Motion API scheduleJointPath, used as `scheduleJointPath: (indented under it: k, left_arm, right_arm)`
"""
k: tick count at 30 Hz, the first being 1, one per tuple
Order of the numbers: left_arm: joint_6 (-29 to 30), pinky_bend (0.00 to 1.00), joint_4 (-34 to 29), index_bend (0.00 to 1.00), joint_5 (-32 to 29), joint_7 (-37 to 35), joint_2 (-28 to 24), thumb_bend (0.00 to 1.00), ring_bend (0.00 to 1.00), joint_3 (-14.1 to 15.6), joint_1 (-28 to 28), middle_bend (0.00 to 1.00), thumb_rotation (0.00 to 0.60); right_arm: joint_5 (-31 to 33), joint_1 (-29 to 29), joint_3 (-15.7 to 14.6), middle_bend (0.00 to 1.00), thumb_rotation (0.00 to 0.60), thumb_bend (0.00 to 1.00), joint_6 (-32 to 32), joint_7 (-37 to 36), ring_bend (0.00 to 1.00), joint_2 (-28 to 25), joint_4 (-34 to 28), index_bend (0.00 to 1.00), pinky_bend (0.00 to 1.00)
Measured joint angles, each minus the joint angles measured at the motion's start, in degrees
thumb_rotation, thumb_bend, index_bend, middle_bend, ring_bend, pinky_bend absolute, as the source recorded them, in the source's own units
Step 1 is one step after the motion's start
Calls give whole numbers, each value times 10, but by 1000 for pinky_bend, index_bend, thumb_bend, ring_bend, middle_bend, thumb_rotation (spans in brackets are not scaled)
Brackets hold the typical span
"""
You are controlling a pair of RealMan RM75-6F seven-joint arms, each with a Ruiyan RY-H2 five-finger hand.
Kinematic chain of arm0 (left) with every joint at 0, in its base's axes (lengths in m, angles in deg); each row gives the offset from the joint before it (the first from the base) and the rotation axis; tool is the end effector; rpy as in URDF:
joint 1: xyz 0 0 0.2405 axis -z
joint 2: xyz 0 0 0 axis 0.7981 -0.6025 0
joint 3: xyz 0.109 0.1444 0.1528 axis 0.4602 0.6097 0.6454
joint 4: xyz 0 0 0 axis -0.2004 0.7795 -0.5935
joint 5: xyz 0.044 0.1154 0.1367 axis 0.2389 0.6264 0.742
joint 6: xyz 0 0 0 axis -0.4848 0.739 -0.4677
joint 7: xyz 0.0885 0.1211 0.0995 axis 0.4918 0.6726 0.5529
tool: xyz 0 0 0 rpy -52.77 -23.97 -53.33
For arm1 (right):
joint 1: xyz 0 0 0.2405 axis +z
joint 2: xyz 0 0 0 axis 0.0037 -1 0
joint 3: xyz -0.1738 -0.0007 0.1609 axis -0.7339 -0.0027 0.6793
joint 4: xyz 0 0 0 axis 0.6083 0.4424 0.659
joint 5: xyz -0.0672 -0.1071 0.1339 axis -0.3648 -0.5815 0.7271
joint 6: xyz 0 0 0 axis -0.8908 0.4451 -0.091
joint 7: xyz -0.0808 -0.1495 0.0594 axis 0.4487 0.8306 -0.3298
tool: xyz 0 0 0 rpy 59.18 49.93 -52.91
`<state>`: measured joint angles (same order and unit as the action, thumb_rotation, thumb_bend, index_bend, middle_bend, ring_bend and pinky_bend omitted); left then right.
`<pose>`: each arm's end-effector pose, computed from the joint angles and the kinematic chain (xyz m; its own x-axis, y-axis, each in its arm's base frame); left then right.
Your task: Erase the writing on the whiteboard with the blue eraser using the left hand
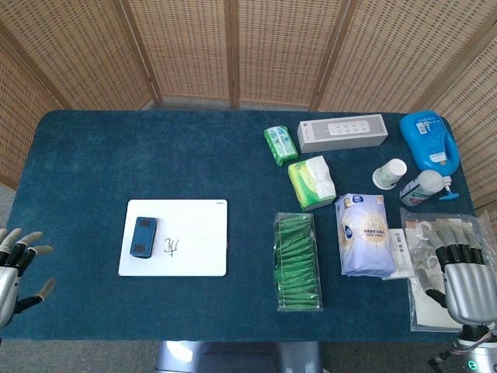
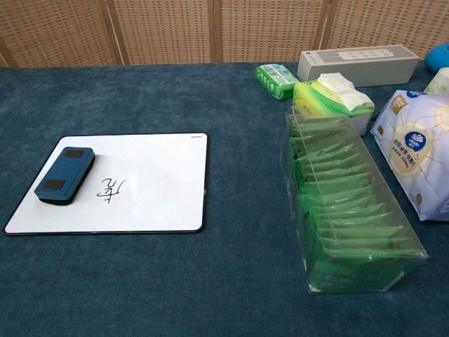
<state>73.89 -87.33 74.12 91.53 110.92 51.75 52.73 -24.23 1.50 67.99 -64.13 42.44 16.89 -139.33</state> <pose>-0.2563 0.1764 0.1819 0.4079 -0.0284 0.9126 0.9123 -0.0286 -0.4086 -0.2521 -0.1998 0.1844 0.4783 0.1158 0.8705 -0.8750 -0.0219 0.4837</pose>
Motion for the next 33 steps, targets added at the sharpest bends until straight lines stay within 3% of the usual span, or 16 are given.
scheduleJointPath:
  k: [19,33]
  left_arm:
    - [-22,0,6,328,1,-4,-13,323,116,-8,16,242,600]
    - [-100,0,58,325,1,-57,-31,325,105,-20,73,215,600]
  right_arm:
    - [2,-3,1,89,600,348,-3,-5,0,0,4,163,57]
    - [12,0,3,89,600,347,9,2,0,-1,4,163,56]
